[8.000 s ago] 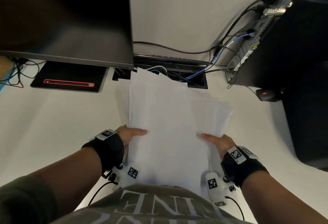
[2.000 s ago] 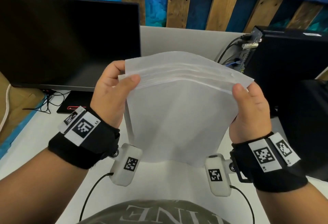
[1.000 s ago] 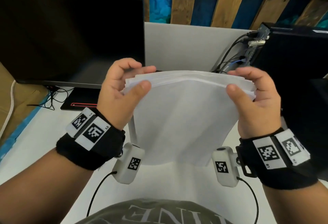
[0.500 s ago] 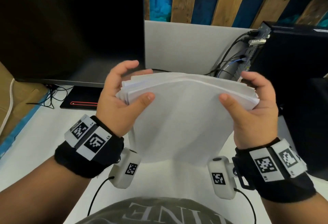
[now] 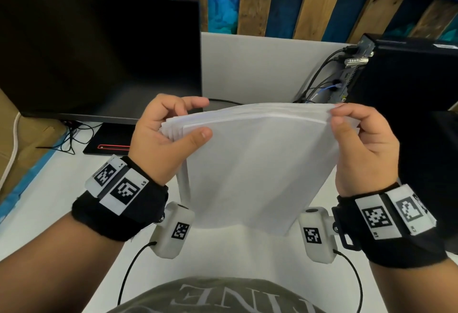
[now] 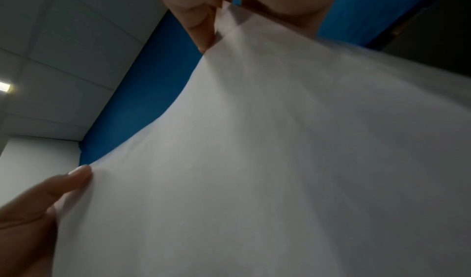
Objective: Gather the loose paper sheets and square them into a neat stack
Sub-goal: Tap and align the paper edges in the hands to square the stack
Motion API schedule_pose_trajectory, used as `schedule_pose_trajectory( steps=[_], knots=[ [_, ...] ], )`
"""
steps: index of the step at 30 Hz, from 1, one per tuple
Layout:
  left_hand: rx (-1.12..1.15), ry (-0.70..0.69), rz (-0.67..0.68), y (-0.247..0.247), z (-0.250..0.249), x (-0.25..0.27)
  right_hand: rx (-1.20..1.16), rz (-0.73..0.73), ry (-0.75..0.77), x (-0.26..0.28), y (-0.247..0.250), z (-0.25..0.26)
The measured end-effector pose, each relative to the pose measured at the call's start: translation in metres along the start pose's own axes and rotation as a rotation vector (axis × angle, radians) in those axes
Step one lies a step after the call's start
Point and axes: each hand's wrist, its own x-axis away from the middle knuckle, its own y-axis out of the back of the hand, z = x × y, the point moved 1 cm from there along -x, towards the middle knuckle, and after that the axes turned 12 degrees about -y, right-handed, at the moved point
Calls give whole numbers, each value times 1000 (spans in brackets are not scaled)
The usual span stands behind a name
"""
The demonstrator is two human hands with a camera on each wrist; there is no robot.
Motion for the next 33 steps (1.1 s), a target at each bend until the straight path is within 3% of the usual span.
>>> schedule_pose_trajectory(
  steps=[5, 10, 12, 16, 21, 29, 33],
  knots=[
    [-15, 47, 8, 0, 5, 0, -126, 108, -26, -1, 1, -4],
    [-185, 163, 4, -5, 15, 8, -122, 166, -270, 5, -6, -19],
    [-179, 200, -22, -5, 15, 10, -180, 178, -302, 8, -7, -18],
    [-148, 173, -15, 8, 9, 7, -207, 271, -246, 9, 0, -12],
    [-47, 77, 108, 8, -4, 5, -157, 317, -94, 4, 1, 2],
    [-77, -20, 156, 2, -9, -1, 40, 220, 120, -1, -1, 10],
    [-59, 26, 135, 3, -5, -3, 79, 157, 43, -3, -1, 8]
  ],
)
